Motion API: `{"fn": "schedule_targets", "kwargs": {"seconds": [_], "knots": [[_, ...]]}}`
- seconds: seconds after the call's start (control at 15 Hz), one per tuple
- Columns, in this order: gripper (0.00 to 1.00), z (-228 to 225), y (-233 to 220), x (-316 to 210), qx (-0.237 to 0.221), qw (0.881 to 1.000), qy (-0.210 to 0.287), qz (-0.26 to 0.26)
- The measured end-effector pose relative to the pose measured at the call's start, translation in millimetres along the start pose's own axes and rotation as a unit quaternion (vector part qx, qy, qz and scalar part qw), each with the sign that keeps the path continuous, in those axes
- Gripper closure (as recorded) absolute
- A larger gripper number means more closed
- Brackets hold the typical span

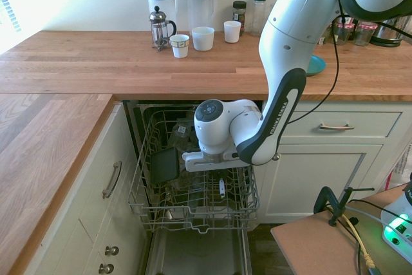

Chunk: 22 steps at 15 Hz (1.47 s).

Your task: Put the fork in the dishwasher

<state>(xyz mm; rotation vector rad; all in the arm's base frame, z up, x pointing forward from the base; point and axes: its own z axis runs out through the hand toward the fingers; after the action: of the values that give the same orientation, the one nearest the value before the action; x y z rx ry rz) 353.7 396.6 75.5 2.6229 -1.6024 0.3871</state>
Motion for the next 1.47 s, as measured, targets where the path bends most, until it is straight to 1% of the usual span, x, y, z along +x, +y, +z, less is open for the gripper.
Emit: {"fn": "schedule_targets", "kwargs": {"seconds": [0.53,0.73,0.93,1.2,1.47], "knots": [[0.0,4.9,-1.4,-2.3,-0.001,1.0,-0.002,0.005],[0.0,-4.5,-4.0,0.8,0.005,1.0,-0.003,0.008],[0.0,-34.2,0.1,8.2,0.018,1.0,0.0,0.012],[0.0,-97.2,-0.1,30.9,0.044,0.998,0.024,0.03],[0.0,-152.1,11.5,40.9,0.052,0.997,0.037,0.053]]}}
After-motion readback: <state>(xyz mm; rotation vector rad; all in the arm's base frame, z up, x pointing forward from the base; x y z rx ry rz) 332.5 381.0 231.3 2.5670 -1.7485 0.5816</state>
